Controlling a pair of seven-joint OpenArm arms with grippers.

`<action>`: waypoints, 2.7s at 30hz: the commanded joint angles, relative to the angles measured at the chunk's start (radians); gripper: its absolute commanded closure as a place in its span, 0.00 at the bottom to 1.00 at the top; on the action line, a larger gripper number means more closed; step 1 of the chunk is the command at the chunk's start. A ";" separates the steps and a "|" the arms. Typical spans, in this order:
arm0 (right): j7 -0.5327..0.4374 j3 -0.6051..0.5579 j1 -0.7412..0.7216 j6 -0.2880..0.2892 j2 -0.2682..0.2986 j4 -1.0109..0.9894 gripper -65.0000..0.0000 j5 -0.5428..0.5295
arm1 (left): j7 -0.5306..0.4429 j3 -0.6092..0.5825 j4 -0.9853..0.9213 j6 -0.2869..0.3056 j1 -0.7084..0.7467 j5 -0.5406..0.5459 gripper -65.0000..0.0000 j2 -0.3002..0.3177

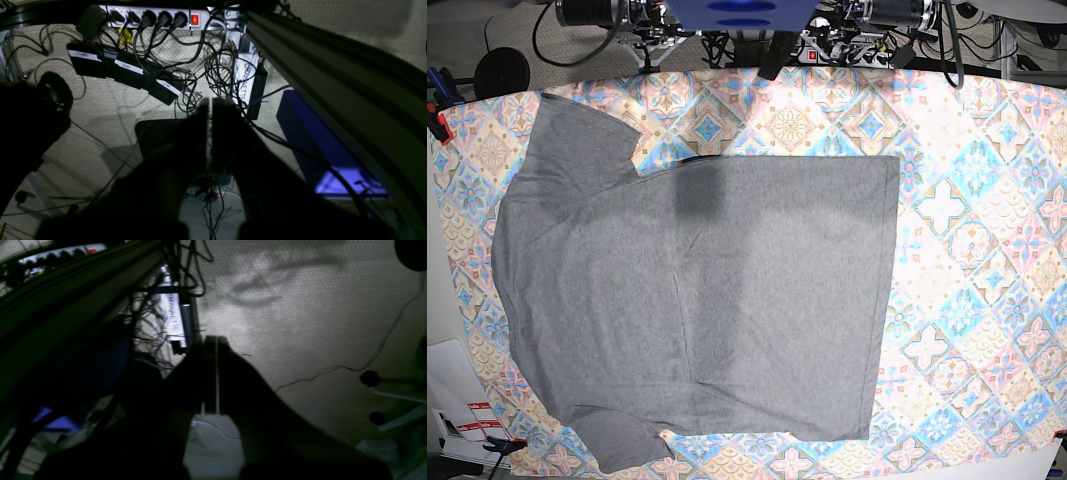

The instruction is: Fold the T-shirt properly

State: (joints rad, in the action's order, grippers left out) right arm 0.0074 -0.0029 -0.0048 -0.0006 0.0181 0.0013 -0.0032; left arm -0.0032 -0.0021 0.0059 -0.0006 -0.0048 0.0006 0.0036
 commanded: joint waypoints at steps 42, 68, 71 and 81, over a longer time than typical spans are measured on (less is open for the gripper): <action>-0.341 0.126 0.245 -0.006 0.081 -0.001 1.00 0.001 | -0.538 0.003 -0.002 -0.003 0.297 0.006 1.00 0.109; -1.309 0.303 0.536 -0.006 0.076 0.022 1.00 0.002 | -1.246 0.004 0.308 -0.006 0.599 0.190 1.00 0.108; -1.309 0.303 0.546 -0.006 0.076 0.026 1.00 0.002 | -1.246 0.004 0.566 -0.006 0.725 0.186 1.00 0.103; -1.309 0.303 0.840 -0.006 0.024 0.652 1.00 0.001 | -1.243 0.004 1.024 -0.006 0.932 0.186 1.00 0.108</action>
State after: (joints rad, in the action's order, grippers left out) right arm -1.2728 0.2958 0.8154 -0.0048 0.0395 0.6640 0.0113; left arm -1.2152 0.0017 1.0233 -0.0040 0.9077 0.1841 0.1085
